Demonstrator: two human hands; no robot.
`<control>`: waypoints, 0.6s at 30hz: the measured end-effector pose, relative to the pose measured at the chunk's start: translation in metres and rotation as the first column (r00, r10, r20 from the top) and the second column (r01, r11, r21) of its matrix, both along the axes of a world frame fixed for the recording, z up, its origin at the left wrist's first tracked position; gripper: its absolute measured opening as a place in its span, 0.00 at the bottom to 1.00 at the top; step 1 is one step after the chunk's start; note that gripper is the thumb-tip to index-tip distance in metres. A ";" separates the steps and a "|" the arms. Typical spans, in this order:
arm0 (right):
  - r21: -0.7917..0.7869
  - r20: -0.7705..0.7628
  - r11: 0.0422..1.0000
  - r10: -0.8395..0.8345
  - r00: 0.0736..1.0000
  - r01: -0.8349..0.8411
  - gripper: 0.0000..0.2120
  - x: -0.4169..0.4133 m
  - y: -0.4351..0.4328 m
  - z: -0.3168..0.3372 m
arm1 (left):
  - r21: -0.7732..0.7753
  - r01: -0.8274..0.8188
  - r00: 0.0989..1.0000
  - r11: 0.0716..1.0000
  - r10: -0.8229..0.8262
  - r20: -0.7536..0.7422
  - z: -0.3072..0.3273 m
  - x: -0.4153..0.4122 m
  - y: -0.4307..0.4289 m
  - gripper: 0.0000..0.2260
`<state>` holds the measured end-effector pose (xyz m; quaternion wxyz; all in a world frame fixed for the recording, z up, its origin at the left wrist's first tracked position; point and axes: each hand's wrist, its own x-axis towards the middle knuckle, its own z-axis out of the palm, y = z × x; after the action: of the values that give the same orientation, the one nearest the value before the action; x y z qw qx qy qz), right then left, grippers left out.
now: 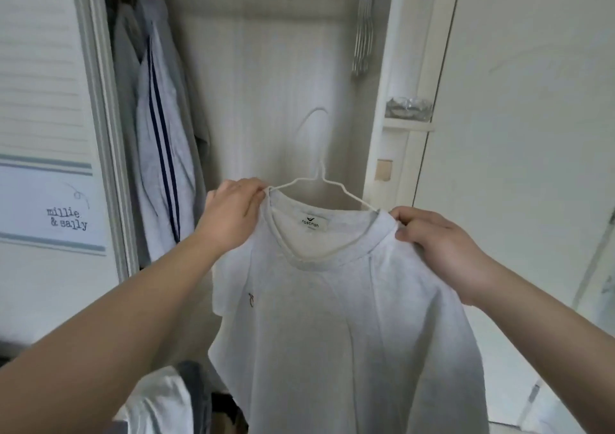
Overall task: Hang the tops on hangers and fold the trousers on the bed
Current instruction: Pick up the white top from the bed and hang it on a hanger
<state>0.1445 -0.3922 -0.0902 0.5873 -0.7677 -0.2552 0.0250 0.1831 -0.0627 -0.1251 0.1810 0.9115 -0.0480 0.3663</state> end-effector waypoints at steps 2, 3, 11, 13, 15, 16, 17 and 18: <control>0.040 0.028 0.999 -0.035 0.999 0.034 0.13 0.018 0.030 0.026 | -0.030 -0.020 1.000 0.999 0.020 0.017 0.027 0.024 0.018 0.15; 0.062 0.054 0.995 -0.079 0.995 0.076 0.15 0.028 0.045 0.039 | -0.050 -0.016 0.999 0.999 0.017 0.029 0.040 0.035 0.027 0.16; 0.216 0.189 0.927 -0.347 0.918 0.306 0.05 0.126 0.157 0.136 | -0.106 0.257 0.960 0.961 -0.240 0.147 0.128 0.085 0.081 0.17; 0.230 0.186 0.910 -0.390 0.902 0.346 0.03 0.147 0.186 0.154 | -0.111 0.307 0.944 0.945 -0.288 0.160 0.146 0.091 0.087 0.15; 0.252 0.160 0.902 -0.396 0.904 0.350 0.04 0.164 0.213 0.171 | -0.108 0.326 0.937 0.939 -0.305 0.172 0.161 0.093 0.088 0.13; 0.265 0.152 0.901 -0.391 0.908 0.344 0.04 0.173 0.226 0.179 | -0.117 0.332 0.935 0.936 -0.310 0.174 0.167 0.093 0.088 0.13; 0.273 0.151 0.899 -0.390 0.908 0.341 0.04 0.181 0.239 0.187 | -0.132 0.338 0.934 0.932 -0.315 0.171 0.172 0.093 0.087 0.15; 0.285 0.153 0.898 -0.388 0.909 0.335 0.05 0.190 0.252 0.196 | -0.153 0.339 0.935 0.928 -0.315 0.162 0.175 0.092 0.086 0.18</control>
<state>0.3343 -0.1401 0.1053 0.6447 -0.7192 -0.1679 -0.1971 0.2751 0.0233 0.0496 0.3169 0.8440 -0.1785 0.3943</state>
